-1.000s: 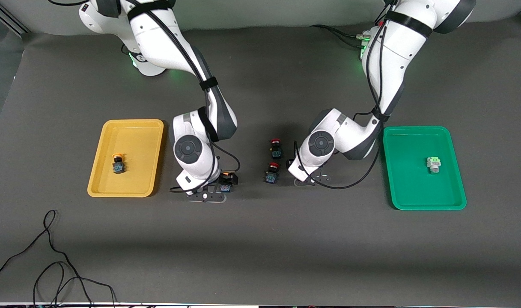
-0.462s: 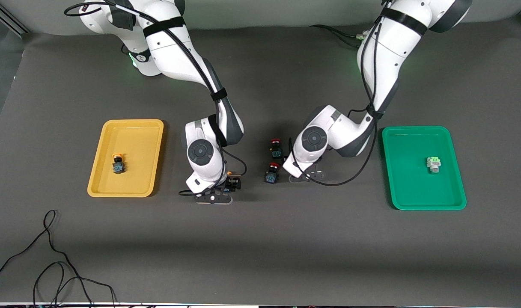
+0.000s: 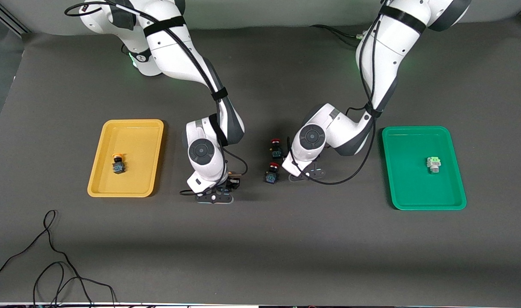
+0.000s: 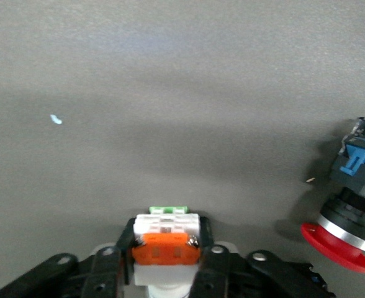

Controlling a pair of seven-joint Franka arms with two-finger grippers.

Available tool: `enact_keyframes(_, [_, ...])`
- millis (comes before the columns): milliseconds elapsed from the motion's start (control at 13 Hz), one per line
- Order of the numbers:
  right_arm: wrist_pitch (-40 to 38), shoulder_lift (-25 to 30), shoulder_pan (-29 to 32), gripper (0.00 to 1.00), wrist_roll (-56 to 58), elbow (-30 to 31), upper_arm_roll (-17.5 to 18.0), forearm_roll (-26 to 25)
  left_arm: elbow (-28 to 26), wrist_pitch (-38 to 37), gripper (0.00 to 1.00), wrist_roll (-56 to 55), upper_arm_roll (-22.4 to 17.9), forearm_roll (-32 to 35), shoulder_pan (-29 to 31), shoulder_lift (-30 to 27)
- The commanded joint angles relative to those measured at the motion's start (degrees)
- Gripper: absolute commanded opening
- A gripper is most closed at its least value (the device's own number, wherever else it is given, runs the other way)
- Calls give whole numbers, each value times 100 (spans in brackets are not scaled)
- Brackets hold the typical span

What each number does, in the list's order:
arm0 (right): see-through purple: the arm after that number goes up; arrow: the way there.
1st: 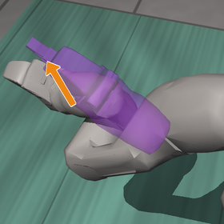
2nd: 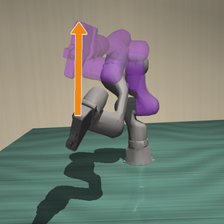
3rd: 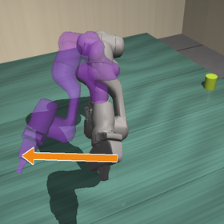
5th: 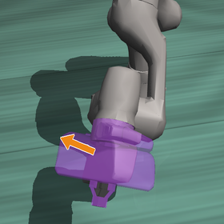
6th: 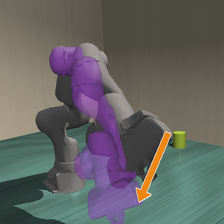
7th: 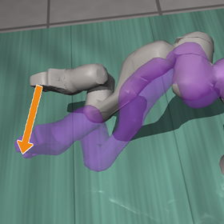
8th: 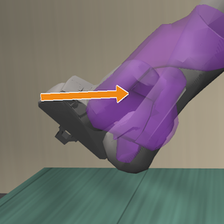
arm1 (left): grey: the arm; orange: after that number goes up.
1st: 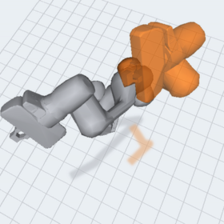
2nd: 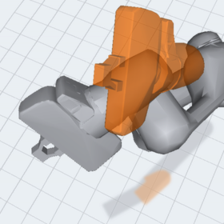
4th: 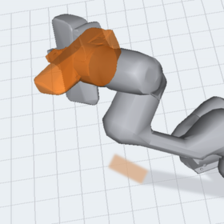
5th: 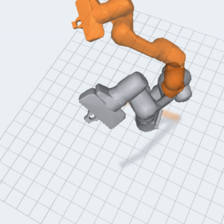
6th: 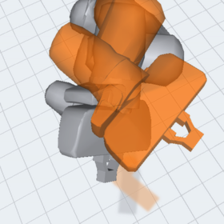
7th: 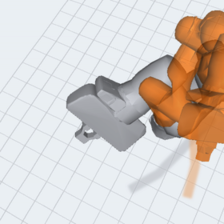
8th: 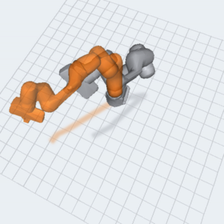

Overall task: Place green and yellow buttons in trays
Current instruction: 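Grasp the yellow button with the right gripper while the left gripper grasps orange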

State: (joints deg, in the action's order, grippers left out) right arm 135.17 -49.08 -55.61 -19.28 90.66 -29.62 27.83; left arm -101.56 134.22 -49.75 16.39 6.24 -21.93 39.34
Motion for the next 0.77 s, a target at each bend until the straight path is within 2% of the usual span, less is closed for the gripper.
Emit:
enact_keyframes(0, [-330,398,-55,27,38,92,-53,21,-84,-552,0,-167,-66,97,4,-468])
enact_keyframes(308, [-1771,1285,-37,27,56,-144,-351,-110,117,-2325,0,378,-40,-113,390,-1646])
enact_keyframes(462, [-2273,1681,-20,27,73,-145,-405,-662,477,-3275,0,859,-39,-202,610,-2042])
enact_keyframes(615, [-2477,2015,24,27,475,213,-457,-998,969,-4154,0,1701,-57,-264,1170,-2236])
enact_keyframes(692, [-2434,2217,-2,27,904,572,-692,-1008,1180,-4532,0,2315,-57,-264,1539,-2272])
